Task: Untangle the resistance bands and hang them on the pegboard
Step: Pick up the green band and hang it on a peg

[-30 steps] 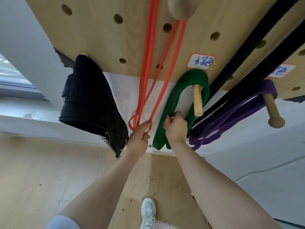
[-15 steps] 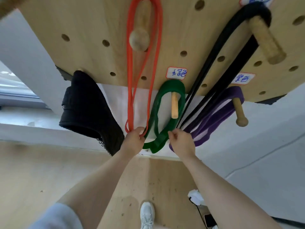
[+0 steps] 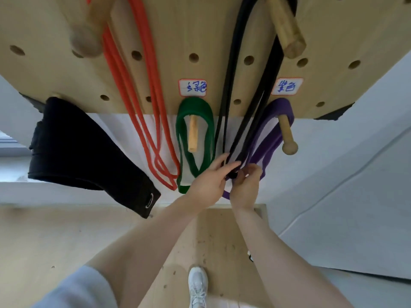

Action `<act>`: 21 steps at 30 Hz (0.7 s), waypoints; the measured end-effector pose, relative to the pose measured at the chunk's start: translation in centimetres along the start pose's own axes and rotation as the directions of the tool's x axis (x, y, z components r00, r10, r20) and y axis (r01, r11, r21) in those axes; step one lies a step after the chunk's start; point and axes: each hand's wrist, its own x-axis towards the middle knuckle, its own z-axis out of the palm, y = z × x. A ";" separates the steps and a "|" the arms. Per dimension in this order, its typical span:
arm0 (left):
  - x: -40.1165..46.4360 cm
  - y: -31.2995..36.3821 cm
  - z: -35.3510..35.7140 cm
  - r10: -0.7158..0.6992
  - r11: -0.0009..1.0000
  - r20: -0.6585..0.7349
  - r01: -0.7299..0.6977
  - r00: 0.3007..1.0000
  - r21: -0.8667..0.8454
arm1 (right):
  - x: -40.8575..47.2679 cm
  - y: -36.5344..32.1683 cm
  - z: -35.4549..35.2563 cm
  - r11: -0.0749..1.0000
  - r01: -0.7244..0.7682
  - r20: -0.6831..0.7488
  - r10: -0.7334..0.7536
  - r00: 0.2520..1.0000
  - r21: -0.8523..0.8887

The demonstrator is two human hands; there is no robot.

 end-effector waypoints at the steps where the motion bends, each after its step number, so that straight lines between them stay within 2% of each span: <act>1: 0.6 0.2 0.1 0.005 1.000 0.007 -0.005 1.000 0.022 | 0.3 0.2 -0.1 0.999 0.053 0.034 -0.053 0.998 0.004; 3: 1.6 0.7 0.2 -0.009 0.995 0.033 0.006 0.999 0.096 | 0.8 0.8 -0.3 0.976 0.206 0.146 -0.194 0.970 -0.073; 5: 2.3 0.8 0.2 -0.075 0.978 0.025 0.068 0.997 0.195 | 1.2 1.3 -0.4 0.944 0.269 0.230 -0.224 0.947 -0.190; 8: 2.7 0.2 0.2 -0.164 0.962 -0.038 0.168 0.986 0.216 | 2.2 1.0 -0.8 0.965 0.126 0.130 -0.098 0.987 -0.232; 10: 2.5 -0.1 0.1 -0.179 0.962 -0.040 0.183 0.983 0.201 | 3.0 0.7 -0.8 0.960 0.025 0.082 -0.002 0.997 -0.278; 12: 2.2 -0.2 0.0 -0.174 0.966 -0.033 0.177 0.984 0.191 | 3.6 0.2 -0.3 0.919 0.049 0.102 -0.009 0.995 -0.391; 16: 1.7 -0.2 -0.2 -0.168 0.960 -0.034 0.171 0.985 0.221 | 4.2 -1.0 0.9 0.806 0.184 0.140 -0.126 0.982 -0.563; 21: 2.2 0.3 0.7 -0.261 0.913 -0.025 0.255 0.965 0.318 | 5.1 0.0 -2.1 0.731 0.157 0.092 -0.128 0.987 -0.665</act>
